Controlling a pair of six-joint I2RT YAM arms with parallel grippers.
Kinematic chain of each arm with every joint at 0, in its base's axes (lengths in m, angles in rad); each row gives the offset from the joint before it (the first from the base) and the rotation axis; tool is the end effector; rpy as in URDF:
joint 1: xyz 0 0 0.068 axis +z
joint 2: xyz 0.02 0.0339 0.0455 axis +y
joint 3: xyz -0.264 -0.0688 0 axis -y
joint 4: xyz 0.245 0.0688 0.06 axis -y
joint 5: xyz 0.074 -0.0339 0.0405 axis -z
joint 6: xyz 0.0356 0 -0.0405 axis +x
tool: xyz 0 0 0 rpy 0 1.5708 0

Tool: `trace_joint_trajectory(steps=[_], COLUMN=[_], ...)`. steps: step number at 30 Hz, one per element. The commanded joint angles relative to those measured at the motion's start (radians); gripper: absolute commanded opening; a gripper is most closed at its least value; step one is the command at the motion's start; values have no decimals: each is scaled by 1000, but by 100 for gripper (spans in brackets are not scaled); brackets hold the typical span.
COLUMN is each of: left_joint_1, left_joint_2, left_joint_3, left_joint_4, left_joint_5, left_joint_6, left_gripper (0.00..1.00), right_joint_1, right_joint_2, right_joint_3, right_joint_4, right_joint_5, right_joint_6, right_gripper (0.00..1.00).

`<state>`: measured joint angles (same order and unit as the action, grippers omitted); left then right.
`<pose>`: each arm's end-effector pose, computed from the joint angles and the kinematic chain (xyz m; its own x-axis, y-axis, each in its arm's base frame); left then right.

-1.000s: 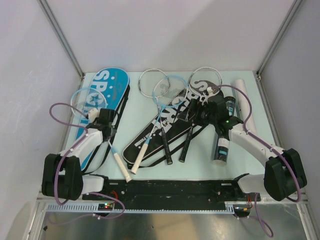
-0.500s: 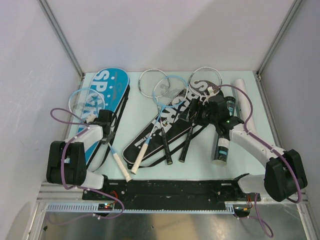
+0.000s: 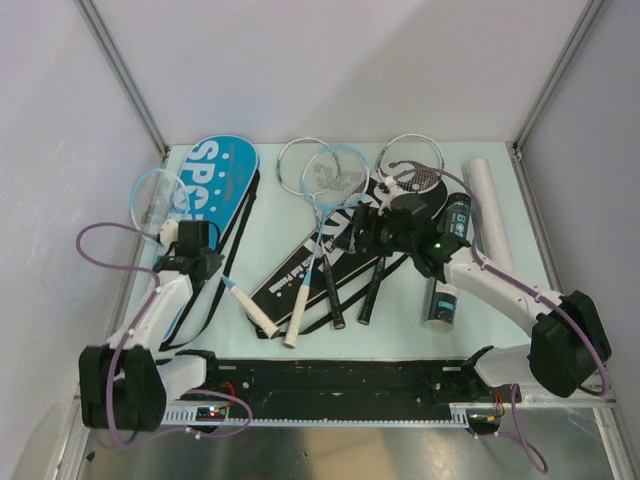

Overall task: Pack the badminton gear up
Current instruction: Pick up the racket from the center of the board.

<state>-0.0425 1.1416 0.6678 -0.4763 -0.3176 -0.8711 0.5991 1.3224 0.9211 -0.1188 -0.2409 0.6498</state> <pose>0.2185 0.0018 0.2075 -0.4154 -0.7098 -0.5689 -0.7126 0.6426 -0.2814 0.2415 0.1752 0.2750 -0.7615 0.1915 -0.6192 -0.3238 0.7152 0.6194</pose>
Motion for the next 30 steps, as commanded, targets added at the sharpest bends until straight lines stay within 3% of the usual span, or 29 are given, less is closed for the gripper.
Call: trace_joint_trajectory(steps=[1, 7, 15, 30], left_joint_1=[8, -46, -135, -187], left_joint_2=[-117, -209, -218, -121], left_joint_3=[19, -13, -82, -110], left_joint_4=[40, 104, 214, 318], left_joint_5=[-2, 101, 206, 194], left_joint_6=[28, 33, -89, -95], left_gripper=[0, 0, 0, 2], right_joint_1=[97, 218, 295, 327], right_joint_2=[84, 240, 438, 601], right_joint_3=[94, 202, 301, 352], right_joint_4=[77, 169, 272, 245], right_joint_5=[-8, -65, -202, -283], right_joint_6=[-28, 7, 126, 72], right_gripper=[91, 91, 90, 85])
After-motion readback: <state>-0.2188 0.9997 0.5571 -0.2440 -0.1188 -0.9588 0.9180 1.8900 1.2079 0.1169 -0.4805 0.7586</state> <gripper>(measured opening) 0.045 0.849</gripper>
